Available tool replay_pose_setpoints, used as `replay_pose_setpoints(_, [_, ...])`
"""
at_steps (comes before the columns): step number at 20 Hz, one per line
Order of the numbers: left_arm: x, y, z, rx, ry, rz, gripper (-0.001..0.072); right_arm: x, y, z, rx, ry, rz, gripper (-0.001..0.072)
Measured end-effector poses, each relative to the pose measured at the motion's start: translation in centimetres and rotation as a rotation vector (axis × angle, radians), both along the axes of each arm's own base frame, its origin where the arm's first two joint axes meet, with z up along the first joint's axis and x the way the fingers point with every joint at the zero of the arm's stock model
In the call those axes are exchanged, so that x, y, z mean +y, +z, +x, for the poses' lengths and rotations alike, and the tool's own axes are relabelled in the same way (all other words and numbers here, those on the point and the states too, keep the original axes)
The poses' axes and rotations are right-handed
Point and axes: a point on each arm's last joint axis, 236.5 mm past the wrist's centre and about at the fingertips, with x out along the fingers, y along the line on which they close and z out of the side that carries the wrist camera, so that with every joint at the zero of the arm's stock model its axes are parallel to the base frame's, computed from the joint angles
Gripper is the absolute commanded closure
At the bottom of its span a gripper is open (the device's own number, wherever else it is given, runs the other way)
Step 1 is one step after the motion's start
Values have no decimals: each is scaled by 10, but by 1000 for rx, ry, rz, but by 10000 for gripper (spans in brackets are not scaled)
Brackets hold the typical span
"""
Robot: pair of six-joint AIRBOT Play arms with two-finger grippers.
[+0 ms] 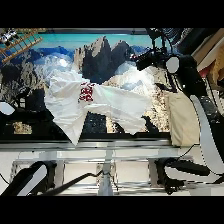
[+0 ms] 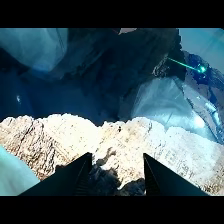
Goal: Fold the clothes and pants, and hang the long-sleeved shirts on hangers.
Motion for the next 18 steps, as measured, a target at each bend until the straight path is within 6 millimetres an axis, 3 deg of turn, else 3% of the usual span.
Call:
replay_pose_setpoints(13, [2, 0, 4, -16, 6, 6, 66, 1, 1, 1, -3, 0, 5, 318])
replay_pose_setpoints(14, [2, 1, 5, -19, 6, 7, 66, 3, 1, 0, 1, 0, 21, 348])
replay_pose_setpoints(16, [2, 1, 5, -22, 7, 8, 66, 12, 3, -2, 14, -1, 82, 573])
replay_pose_setpoints(18, [3, -1, 6, -19, 9, 8, 66, 21, 2, -6, 54, -10, 155, 576])
